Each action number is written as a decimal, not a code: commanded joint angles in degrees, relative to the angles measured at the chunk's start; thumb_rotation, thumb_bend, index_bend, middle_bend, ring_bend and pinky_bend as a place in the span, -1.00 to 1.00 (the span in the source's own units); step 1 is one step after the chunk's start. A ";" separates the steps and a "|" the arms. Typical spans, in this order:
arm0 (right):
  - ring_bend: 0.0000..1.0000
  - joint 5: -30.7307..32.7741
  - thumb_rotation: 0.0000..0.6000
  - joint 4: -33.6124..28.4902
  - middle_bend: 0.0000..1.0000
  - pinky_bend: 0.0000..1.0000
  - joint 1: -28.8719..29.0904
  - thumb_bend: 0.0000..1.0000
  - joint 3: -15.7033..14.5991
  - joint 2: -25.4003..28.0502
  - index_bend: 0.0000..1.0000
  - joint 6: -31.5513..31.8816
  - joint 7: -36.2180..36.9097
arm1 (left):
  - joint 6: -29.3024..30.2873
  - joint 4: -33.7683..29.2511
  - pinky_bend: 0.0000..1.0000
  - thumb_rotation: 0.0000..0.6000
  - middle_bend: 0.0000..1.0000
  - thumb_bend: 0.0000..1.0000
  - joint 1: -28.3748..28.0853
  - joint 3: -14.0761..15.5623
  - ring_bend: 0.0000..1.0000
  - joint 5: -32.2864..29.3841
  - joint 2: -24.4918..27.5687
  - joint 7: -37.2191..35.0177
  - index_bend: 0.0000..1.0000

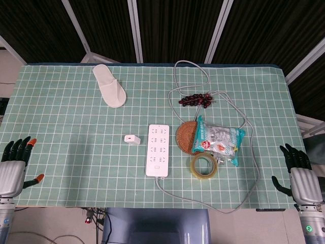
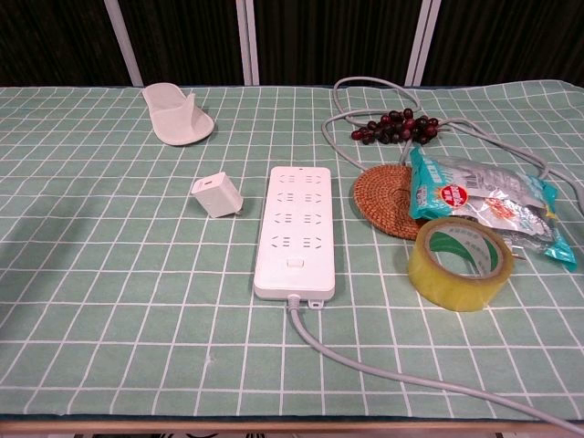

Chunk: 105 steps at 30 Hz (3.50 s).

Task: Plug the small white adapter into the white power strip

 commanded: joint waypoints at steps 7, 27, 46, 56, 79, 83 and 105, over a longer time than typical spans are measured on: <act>-1.00 0.00 1.00 -0.02 -1.00 -1.00 -0.02 -0.21 0.01 -0.03 -1.00 0.06 -0.05 | -0.04 0.06 -1.00 1.00 -1.00 -1.00 -0.02 -0.03 -1.00 -0.05 0.03 0.00 -1.00; -1.00 0.86 1.00 -0.15 -1.00 -1.00 -0.14 -0.21 0.28 0.10 -1.00 -0.16 0.86 | -1.88 -2.41 -1.00 1.00 -1.00 -1.00 -0.82 -0.98 -1.00 -2.17 0.38 -0.87 -1.00; -1.00 3.36 1.00 -0.82 -1.00 -1.00 0.70 -0.21 0.68 0.64 -1.00 -3.20 2.45 | -18.95 -13.41 -1.00 1.00 -0.75 -0.77 -18.77 -12.62 -1.00 -23.63 -3.23 17.19 -0.71; -1.00 4.65 1.00 -1.64 -1.00 -1.00 0.89 -0.21 0.89 1.30 -1.00 -4.42 3.82 | -21.45 -9.57 -1.00 1.00 -0.62 -0.68 -30.86 -15.07 -1.00 -40.87 -12.51 29.03 -0.55; -1.00 5.87 1.00 -2.18 -1.00 -1.00 1.21 -0.21 1.09 2.22 -1.00 -6.08 6.37 | -24.06 2.48 -1.00 1.00 -0.46 -0.44 -43.70 -14.52 -1.00 -52.30 -24.36 31.37 -0.41; -1.00 6.04 1.00 -2.22 -1.00 -1.00 1.27 -0.21 1.12 2.33 -1.00 -6.35 6.81 | -25.39 4.77 -1.00 1.00 -0.44 -0.40 -45.33 -14.48 -1.00 -54.35 -25.87 31.31 -0.39; -1.00 6.74 1.00 -2.77 -1.00 -1.00 1.41 -0.21 1.14 2.62 -1.00 -7.01 7.29 | -27.04 10.35 -1.00 1.00 -0.27 -0.31 -48.20 -12.82 -0.97 -54.77 -29.29 27.77 -0.17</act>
